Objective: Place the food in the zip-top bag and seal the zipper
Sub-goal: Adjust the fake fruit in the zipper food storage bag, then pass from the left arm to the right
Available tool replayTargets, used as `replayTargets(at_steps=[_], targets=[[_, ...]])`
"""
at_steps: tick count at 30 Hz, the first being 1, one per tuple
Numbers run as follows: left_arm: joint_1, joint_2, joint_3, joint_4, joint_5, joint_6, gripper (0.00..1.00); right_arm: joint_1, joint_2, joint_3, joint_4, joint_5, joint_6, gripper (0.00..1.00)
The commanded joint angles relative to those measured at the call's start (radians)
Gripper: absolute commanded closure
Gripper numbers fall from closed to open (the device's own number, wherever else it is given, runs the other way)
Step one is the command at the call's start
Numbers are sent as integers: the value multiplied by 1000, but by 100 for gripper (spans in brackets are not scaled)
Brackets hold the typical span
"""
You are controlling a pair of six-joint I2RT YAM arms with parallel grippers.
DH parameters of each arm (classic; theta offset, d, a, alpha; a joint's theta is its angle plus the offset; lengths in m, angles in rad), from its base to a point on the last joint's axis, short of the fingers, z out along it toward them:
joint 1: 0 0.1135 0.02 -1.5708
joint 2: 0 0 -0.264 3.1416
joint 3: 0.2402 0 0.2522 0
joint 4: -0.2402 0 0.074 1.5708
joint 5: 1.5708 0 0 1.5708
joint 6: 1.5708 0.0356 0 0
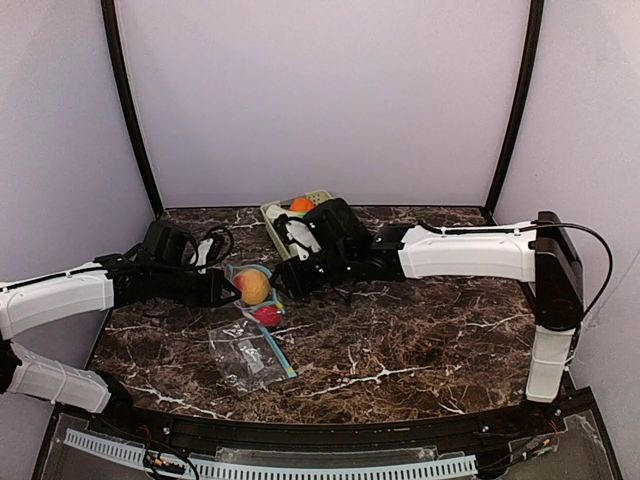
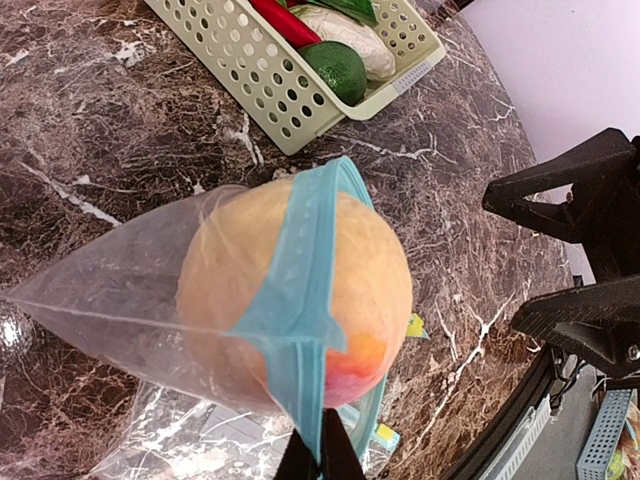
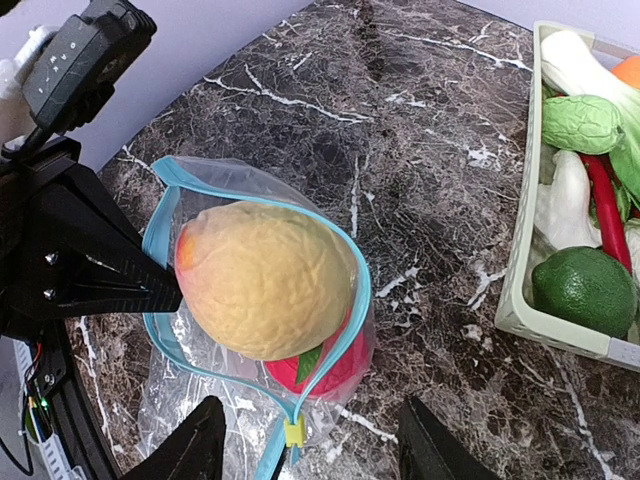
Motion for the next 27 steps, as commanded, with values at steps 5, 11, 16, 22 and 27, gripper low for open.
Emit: replayTargets(at_steps=[5, 11, 16, 22, 27], targets=[[4, -4, -10, 14, 40, 8, 99, -6, 27, 16, -75, 14, 33, 51], [4, -12, -13, 8, 42, 9, 99, -6, 92, 91, -84, -17, 44, 55], [5, -13, -18, 13, 46, 6, 99, -6, 139, 135, -95, -33, 52, 58], [4, -13, -18, 15, 47, 7, 99, -7, 184, 178, -119, -23, 56, 63], [5, -13, -19, 16, 41, 8, 99, -6, 215, 212, -157, -8, 67, 68]])
